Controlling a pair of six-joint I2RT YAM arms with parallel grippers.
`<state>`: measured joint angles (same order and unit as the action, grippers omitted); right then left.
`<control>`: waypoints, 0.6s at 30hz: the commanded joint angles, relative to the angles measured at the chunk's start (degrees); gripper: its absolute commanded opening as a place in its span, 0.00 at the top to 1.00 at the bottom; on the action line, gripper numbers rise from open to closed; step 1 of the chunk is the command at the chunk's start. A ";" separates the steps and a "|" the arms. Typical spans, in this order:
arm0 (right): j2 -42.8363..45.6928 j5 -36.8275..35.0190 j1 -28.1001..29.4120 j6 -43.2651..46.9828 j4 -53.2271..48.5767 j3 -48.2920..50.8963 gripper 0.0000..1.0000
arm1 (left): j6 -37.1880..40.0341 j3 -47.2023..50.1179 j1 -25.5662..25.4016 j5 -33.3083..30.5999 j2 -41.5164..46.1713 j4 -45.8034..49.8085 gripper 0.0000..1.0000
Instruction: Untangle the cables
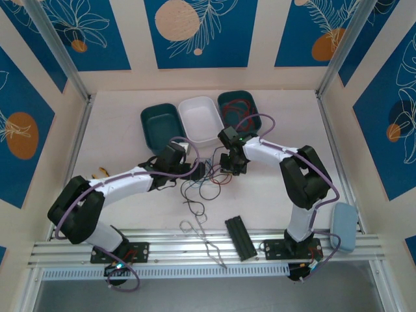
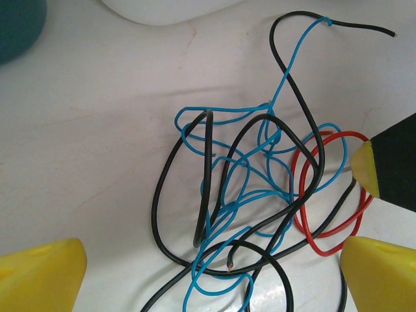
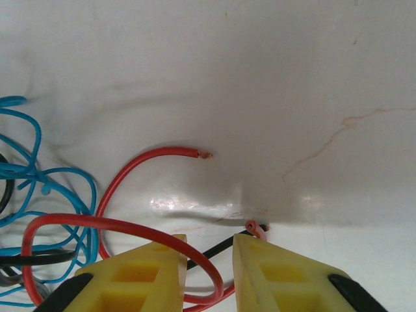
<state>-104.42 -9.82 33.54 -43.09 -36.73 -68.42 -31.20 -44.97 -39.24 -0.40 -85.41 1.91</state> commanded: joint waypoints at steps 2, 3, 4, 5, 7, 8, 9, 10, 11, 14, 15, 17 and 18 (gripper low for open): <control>-0.09 0.87 0.75 0.46 1.17 -1.49 0.80 | 0.53 -0.77 -0.62 0.57 -2.36 -1.03 0.00; 0.07 0.87 0.89 0.46 1.44 -1.55 0.83 | 0.75 -1.03 -0.70 0.51 -3.07 -1.21 0.00; 0.33 0.86 1.07 0.47 1.78 -1.54 0.87 | 0.87 -1.44 -0.87 0.52 -3.77 -1.22 0.00; 0.65 0.86 1.25 0.55 1.91 -1.67 0.91 | 0.98 -1.80 -1.00 0.58 -4.42 -1.21 0.00; 2.00 0.05 1.82 0.81 2.00 -1.76 0.96 | 1.06 -2.76 -1.42 0.49 -5.93 -1.28 0.00; 2.77 -0.54 2.12 0.95 2.01 -1.79 0.97 | 1.18 -3.12 -1.59 0.43 -6.59 -1.21 0.00; 3.79 -1.23 2.44 1.24 1.90 -1.67 0.98 | 1.31 -3.64 -1.91 0.33 -7.23 -1.08 0.00; 4.91 -2.16 2.74 1.55 1.75 -1.71 0.99 | 1.36 -4.04 -2.10 0.08 -7.93 -0.89 0.00; 5.95 -2.98 3.07 1.78 1.60 -1.67 0.99 | 1.53 -4.44 -2.33 -0.11 -8.39 -0.70 0.00; 9.67 -5.11 3.88 2.43 0.88 -1.51 1.00 | 2.02 -5.68 -2.98 -0.87 -10.28 0.24 0.01; 11.07 -5.52 4.14 2.70 0.71 -1.39 1.00 | 2.20 -6.19 -3.11 -1.13 -10.96 0.53 0.03; 13.53 -6.22 4.74 3.19 0.43 -1.33 1.00 | 2.20 -6.81 -3.38 -1.31 -12.17 1.13 0.07; 14.75 -6.60 5.07 3.48 0.22 -1.41 1.00 | 2.08 -7.00 -3.50 -1.35 -12.69 1.20 0.11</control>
<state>-93.45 -14.06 37.82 -40.95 -35.38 -68.60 -29.95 -50.41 -42.00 -0.64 -96.55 1.52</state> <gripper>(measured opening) 0.046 0.921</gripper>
